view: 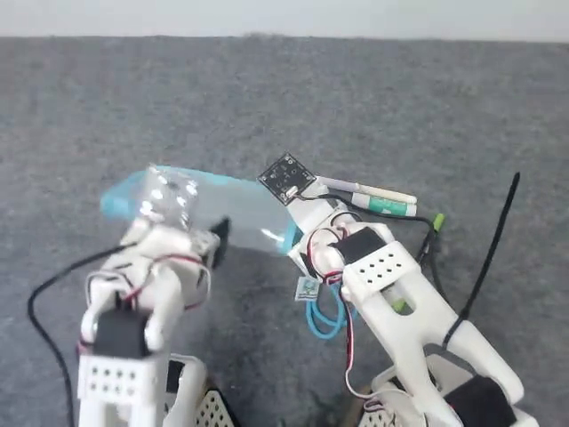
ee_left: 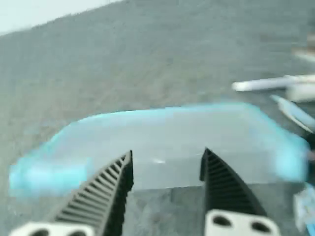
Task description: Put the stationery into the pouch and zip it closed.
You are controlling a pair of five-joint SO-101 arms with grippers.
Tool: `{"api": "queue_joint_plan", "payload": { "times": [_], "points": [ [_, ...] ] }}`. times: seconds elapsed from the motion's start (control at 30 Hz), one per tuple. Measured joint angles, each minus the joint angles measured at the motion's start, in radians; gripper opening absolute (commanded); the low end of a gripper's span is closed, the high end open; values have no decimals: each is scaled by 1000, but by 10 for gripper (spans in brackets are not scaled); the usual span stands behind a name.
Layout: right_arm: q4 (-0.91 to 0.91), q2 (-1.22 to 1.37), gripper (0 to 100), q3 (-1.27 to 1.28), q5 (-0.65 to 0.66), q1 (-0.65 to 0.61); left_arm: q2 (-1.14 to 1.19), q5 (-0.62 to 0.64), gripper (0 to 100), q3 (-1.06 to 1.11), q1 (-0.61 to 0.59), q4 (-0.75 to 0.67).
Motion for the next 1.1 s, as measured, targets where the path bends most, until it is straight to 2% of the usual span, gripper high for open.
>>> {"api": "queue_joint_plan", "payload": {
  "times": [0.17,0.33,0.47,0.7,0.87,1.1],
  "points": [
    [3,-25,7,0,0,0,-91,-29,229,60,29,34],
    [103,-34,84,-12,28,-2,-40,-32,228,175,28,-141],
    [132,-29,4,-44,23,-2,72,-5,228,180,-26,-218],
    [147,143,6,-155,6,-2,265,6,181,157,-28,-227],
    [153,238,6,-285,-25,0,278,-5,176,146,21,-204],
    [311,262,6,-471,-38,0,285,-5,176,147,55,-221]
  ]
}}
